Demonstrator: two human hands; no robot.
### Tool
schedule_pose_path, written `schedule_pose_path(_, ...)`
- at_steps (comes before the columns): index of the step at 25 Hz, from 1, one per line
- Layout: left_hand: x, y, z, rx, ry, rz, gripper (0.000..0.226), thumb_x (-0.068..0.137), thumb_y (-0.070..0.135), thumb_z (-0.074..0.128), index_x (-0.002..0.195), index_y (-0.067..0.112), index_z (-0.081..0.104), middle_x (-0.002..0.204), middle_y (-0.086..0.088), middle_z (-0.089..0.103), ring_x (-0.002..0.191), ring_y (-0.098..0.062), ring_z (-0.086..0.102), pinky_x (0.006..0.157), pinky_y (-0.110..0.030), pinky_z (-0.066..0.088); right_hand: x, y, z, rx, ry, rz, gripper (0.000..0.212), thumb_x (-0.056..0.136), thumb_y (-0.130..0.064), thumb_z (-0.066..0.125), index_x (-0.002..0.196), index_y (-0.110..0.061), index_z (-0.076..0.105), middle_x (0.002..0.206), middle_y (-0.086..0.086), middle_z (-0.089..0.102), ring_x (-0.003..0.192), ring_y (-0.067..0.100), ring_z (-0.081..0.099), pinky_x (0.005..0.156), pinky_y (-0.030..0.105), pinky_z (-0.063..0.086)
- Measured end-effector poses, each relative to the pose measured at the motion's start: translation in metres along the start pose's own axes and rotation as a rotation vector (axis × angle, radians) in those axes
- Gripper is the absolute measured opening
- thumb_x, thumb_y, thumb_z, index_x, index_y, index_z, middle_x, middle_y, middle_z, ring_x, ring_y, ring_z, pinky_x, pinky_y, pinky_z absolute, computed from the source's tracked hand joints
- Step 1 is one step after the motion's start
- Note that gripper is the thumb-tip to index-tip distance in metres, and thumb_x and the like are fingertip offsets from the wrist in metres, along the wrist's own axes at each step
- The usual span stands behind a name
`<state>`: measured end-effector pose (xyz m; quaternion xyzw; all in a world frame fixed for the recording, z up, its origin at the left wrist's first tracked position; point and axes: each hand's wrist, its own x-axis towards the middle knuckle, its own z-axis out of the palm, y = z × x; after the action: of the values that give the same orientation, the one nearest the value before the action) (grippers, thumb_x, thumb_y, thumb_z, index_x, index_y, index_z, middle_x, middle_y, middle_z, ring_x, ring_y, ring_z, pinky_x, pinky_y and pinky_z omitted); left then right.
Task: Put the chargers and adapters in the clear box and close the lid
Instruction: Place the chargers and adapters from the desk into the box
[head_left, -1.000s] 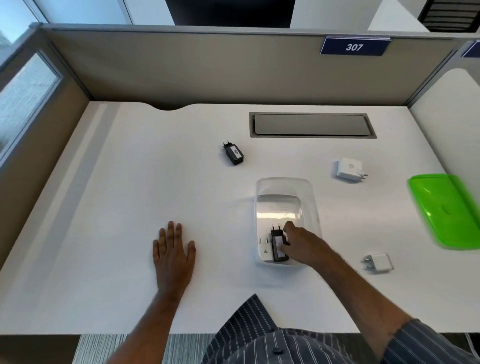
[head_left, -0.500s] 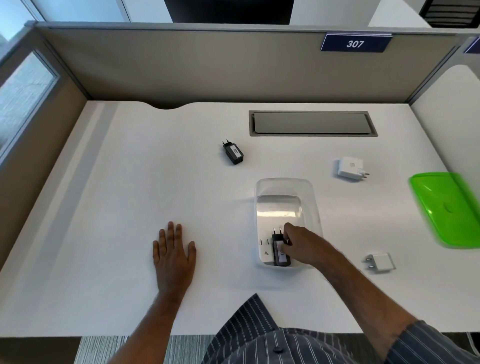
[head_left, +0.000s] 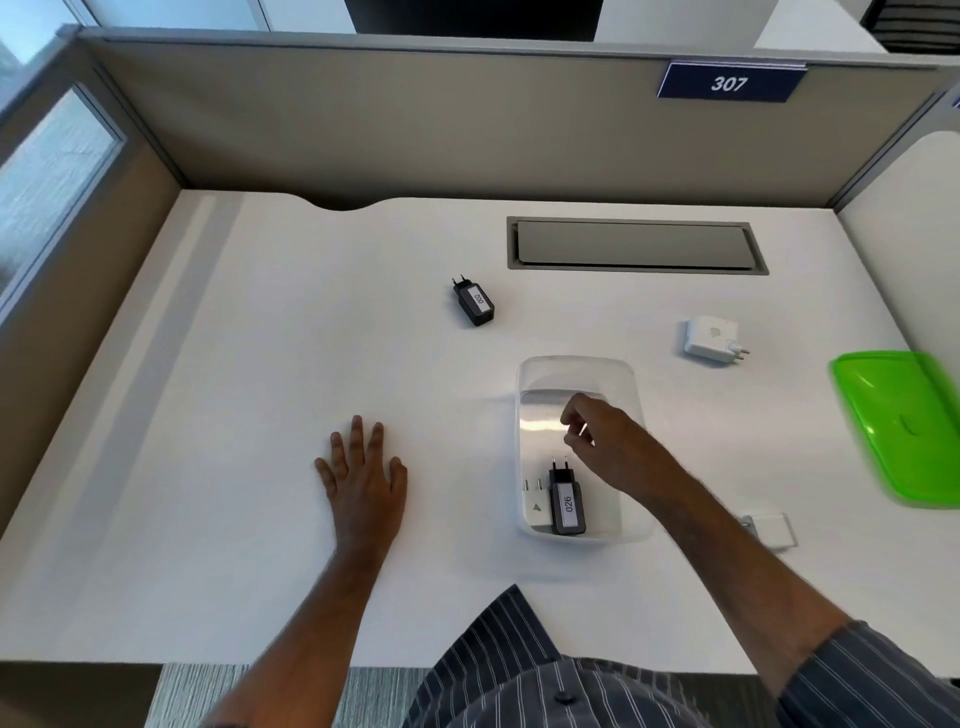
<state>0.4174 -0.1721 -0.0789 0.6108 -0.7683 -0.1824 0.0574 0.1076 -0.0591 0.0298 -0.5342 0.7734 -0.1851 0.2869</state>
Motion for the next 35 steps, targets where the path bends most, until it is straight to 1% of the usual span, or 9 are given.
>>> schedule_pose_path(2,0.011,0.008,-0.001,0.007,-0.013,0.01,0.063,0.104,0.031,0.048,0.162,0.017,0.029,0.175,-0.008,0.014,0.162,-0.036,0.007,0.129,-0.062,0.004,0.009,-0.003,-0.003,0.004,0.036,-0.041,0.013,0.094,-0.014,0.06,0.097,-0.024,0.053,0.091,-0.01,0.06,0.079,0.007,0.058,0.069,0.028,0.048)
schedule_pose_path(5,0.028,0.019,0.0,-0.003,-0.015,0.009,0.066,0.104,0.032,0.047,0.163,0.013,0.026,0.175,-0.01,0.012,0.162,-0.037,0.006,0.129,-0.062,0.004,0.023,-0.01,-0.007,0.007,0.068,-0.101,0.011,0.096,-0.019,0.058,0.096,-0.028,0.053,0.091,-0.012,0.06,0.083,0.005,0.058,0.068,0.022,0.045)
schedule_pose_path(10,0.064,0.03,0.005,-0.018,-0.005,0.008,0.067,0.103,0.034,0.046,0.162,0.012,0.027,0.174,-0.011,0.016,0.161,-0.036,0.009,0.129,-0.061,0.004,0.052,-0.025,-0.012,0.029,0.124,-0.186,0.009,0.097,-0.022,0.056,0.099,-0.03,0.053,0.089,-0.012,0.061,0.08,0.011,0.058,0.069,0.025,0.048)
schedule_pose_path(13,0.072,0.03,0.013,0.025,0.07,0.019,0.066,0.102,0.036,0.043,0.162,0.012,0.028,0.173,-0.011,0.021,0.16,-0.037,0.017,0.129,-0.061,0.008,0.075,-0.034,-0.011,0.055,0.141,-0.232,0.009,0.096,-0.022,0.056,0.101,-0.03,0.054,0.089,-0.013,0.059,0.082,0.01,0.058,0.07,0.025,0.049)
schedule_pose_path(17,0.074,0.026,0.025,0.06,0.148,0.035,0.068,0.1,0.04,0.038,0.161,0.013,0.029,0.172,-0.011,0.024,0.159,-0.037,0.021,0.128,-0.061,0.012,0.113,-0.043,-0.006,0.081,0.149,-0.269,0.006,0.095,-0.02,0.057,0.097,-0.025,0.057,0.089,-0.013,0.06,0.082,0.011,0.058,0.073,0.03,0.051)
schedule_pose_path(23,0.075,0.025,0.028,0.068,0.171,0.032,0.068,0.1,0.039,0.042,0.162,0.014,0.029,0.173,-0.009,0.022,0.16,-0.035,0.019,0.129,-0.06,0.012,0.188,-0.058,0.001,-0.063,0.199,-0.222,0.013,0.092,-0.022,0.062,0.104,-0.017,0.059,0.101,-0.003,0.063,0.092,0.022,0.058,0.085,0.043,0.051)
schedule_pose_path(26,0.077,0.025,0.028,0.093,0.191,0.039,0.067,0.1,0.037,0.044,0.161,0.013,0.031,0.172,-0.01,0.024,0.159,-0.036,0.02,0.128,-0.06,0.013,0.225,-0.066,0.006,-0.146,0.2,-0.157,0.032,0.089,-0.027,0.064,0.116,-0.014,0.054,0.113,0.005,0.059,0.104,0.031,0.056,0.087,0.045,0.05)
schedule_pose_path(29,0.077,0.026,0.029,0.083,0.189,0.025,0.067,0.1,0.036,0.045,0.161,0.013,0.031,0.172,-0.01,0.024,0.16,-0.035,0.019,0.128,-0.06,0.013,0.25,-0.067,0.019,-0.178,0.117,-0.038,0.054,0.087,-0.031,0.066,0.133,-0.011,0.045,0.128,0.013,0.052,0.116,0.037,0.051,0.091,0.045,0.046)
schedule_pose_path(35,0.078,0.022,0.032,0.087,0.186,0.018,0.068,0.1,0.038,0.044,0.162,0.014,0.028,0.173,-0.009,0.021,0.161,-0.034,0.015,0.129,-0.059,0.011,0.268,-0.065,0.047,-0.266,0.021,0.031,0.058,0.088,-0.032,0.064,0.136,-0.011,0.038,0.125,0.016,0.053,0.117,0.041,0.05,0.086,0.048,0.048)
